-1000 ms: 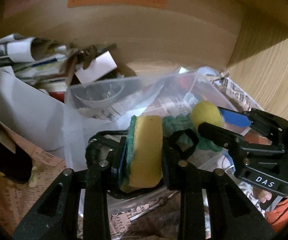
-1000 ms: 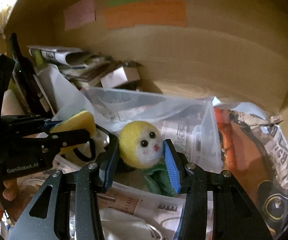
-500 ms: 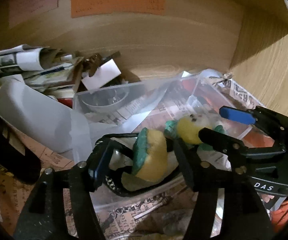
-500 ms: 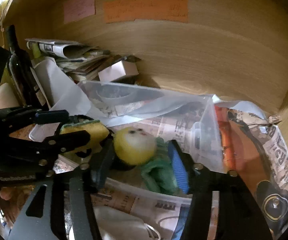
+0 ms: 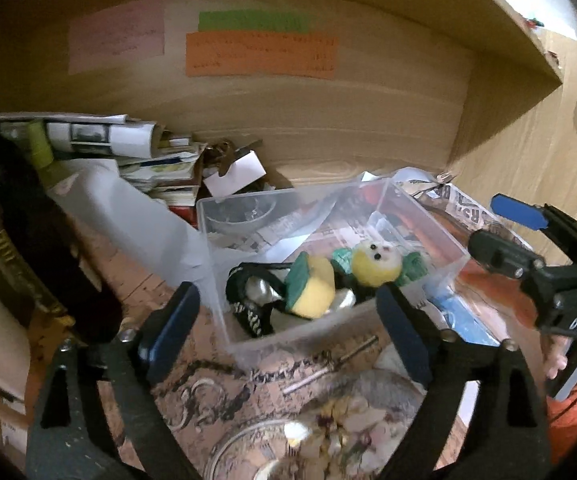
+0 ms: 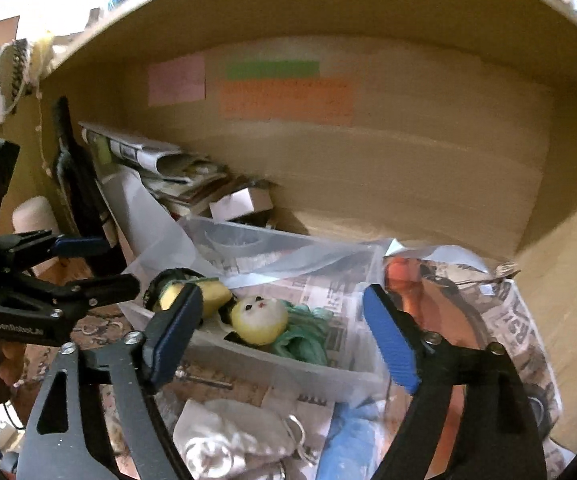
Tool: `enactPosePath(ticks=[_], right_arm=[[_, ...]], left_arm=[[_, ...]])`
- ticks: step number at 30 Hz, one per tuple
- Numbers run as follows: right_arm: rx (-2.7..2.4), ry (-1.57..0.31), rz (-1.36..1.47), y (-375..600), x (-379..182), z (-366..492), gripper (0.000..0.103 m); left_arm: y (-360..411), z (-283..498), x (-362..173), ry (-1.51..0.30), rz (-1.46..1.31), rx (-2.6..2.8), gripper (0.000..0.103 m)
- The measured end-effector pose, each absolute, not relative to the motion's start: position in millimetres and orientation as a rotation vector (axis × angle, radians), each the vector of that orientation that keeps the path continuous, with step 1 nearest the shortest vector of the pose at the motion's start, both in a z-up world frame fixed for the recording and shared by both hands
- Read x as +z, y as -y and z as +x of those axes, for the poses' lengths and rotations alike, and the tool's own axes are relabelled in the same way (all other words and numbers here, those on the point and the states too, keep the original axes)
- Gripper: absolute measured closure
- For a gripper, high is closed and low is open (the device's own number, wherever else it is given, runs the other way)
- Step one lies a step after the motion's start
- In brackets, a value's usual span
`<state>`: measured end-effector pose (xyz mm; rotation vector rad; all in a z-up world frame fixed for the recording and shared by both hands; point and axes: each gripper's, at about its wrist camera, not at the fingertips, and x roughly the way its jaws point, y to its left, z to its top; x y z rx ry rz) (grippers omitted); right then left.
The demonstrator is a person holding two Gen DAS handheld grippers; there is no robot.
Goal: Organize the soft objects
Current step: 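Grasp the floral cloth with the left tool while the right tool grasps the white drawstring pouch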
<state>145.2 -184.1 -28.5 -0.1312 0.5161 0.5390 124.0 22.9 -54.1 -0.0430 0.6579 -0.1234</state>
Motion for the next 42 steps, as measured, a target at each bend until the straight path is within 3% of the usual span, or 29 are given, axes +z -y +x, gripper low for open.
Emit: enactPosePath(ticks=[21,23,25,28,31,35,37,42], right_arm=[[0.599,-0.755,-0.107,186,-104,108,0.020],[0.588,-0.785,-0.125,183,-111,113,0.020],[0.587,-0.796,-0.127,182,-115,114,0.021],[0.588,-0.793,-0.127,181,-117,114,0.024],[0.604,-0.796,-0.120,181,-119,114,0.041],[0.618,-0.803,-0.101,184,-121,115,0.061],[0.619,-0.799,-0.096,184,-121,116,0.065],[0.623,-0.770,-0.088,186,-116,114,0.078]], left_arm=[[3,75,-119,-0.792,-0.067,-0.182,0.007],[4,75,-124,-0.796,-0.076,-0.191,0.013],[4,76,-129,-0.812,-0.069,-0.196,0.031],[1,78,-134,-0.827,-0.087,-0.206,0.046],[-3,77,-136,-0.835,-0.095,-0.208,0.064],[-7,74,-136,-0.830,-0.098,-0.203,0.080],[-8,73,-136,-0.829,-0.094,-0.202,0.091],[-12,68,-129,-0.798,-0.093,-0.193,0.097]])
